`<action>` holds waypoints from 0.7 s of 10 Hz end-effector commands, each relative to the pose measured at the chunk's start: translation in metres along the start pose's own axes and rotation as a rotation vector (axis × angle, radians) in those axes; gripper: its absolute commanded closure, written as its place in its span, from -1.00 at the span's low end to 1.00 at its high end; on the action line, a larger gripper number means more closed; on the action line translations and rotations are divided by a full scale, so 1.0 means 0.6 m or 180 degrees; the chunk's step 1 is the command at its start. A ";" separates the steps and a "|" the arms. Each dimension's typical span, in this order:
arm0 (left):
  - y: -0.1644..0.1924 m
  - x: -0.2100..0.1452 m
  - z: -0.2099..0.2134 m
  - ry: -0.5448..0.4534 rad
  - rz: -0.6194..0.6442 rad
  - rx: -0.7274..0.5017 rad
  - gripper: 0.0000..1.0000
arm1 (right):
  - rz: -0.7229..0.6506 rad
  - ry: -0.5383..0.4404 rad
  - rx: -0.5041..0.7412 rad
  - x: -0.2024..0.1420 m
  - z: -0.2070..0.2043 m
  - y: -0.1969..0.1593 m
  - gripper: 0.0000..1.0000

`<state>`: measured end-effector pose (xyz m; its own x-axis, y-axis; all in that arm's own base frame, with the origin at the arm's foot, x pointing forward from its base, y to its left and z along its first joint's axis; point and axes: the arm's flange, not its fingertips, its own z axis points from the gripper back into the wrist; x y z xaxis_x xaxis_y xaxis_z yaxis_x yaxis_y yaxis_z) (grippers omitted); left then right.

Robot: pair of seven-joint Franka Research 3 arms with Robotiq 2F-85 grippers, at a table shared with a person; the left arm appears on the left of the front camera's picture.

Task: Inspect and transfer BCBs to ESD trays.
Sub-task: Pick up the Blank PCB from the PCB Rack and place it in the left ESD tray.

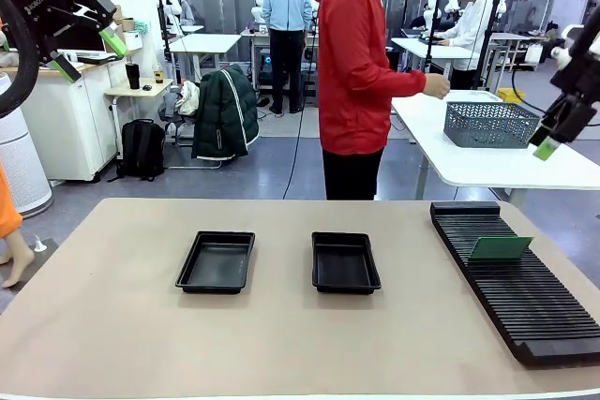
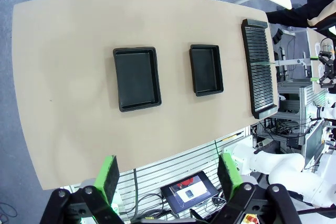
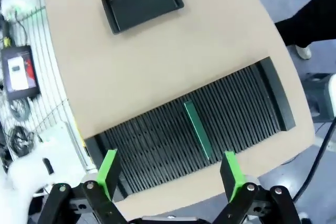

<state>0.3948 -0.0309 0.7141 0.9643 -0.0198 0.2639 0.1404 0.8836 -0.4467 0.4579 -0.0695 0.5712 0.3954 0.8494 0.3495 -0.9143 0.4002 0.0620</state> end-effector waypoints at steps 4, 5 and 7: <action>0.001 0.000 0.001 -0.0003 0.0004 -0.0004 -1.00 | 0.0712 0.0274 -0.0311 -0.037 -0.121 0.015 -1.00; 0.001 0.000 0.001 -0.0003 0.0004 -0.0004 -1.00 | 0.0781 0.0312 -0.0297 -0.043 -0.143 0.014 -1.00; 0.001 0.000 0.001 -0.0003 0.0004 -0.0004 -1.00 | 0.0859 0.0407 -0.0327 -0.055 -0.182 0.013 -1.00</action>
<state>0.3947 -0.0309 0.7141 0.9643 -0.0199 0.2639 0.1405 0.8836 -0.4467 0.4490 -0.0584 0.4683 0.1836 0.9511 0.2485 -0.9742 0.2098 -0.0833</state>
